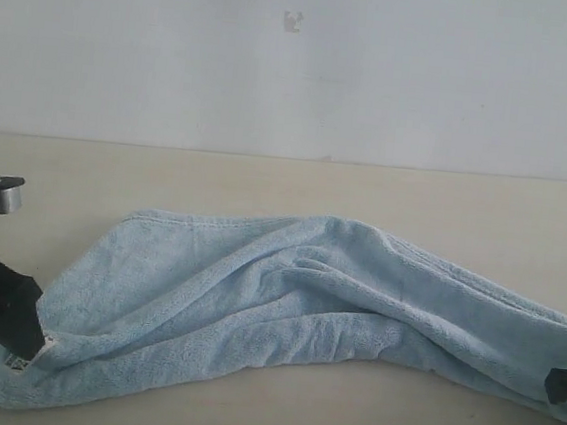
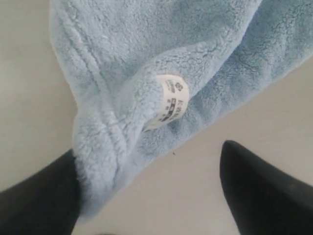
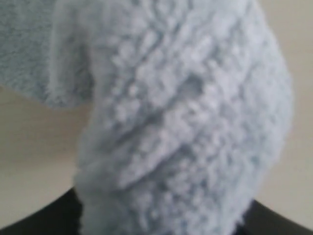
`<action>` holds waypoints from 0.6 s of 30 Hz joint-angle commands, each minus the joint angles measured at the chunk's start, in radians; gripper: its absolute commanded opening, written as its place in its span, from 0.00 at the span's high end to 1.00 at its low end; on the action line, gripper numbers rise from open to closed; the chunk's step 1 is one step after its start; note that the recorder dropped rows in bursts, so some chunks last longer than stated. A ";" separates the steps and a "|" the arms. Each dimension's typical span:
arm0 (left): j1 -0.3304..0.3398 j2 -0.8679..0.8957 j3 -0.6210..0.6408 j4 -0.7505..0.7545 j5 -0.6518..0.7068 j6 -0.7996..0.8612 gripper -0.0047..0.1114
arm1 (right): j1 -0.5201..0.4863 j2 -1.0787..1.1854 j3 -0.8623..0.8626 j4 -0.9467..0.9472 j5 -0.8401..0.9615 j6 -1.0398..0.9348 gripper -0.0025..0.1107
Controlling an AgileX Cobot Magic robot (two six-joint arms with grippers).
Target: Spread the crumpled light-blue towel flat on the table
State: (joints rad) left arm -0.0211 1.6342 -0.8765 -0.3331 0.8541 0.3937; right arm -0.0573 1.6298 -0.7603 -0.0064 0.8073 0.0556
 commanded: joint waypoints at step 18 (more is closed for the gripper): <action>0.000 0.174 -0.259 -0.261 -0.369 0.139 0.35 | -0.020 -0.065 -0.209 -0.014 -0.175 0.050 0.56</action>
State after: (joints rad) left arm -0.0211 1.7325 -1.0598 -0.4961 0.4246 0.4622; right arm -0.0593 1.5174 -0.9379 -0.0104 0.6845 0.1001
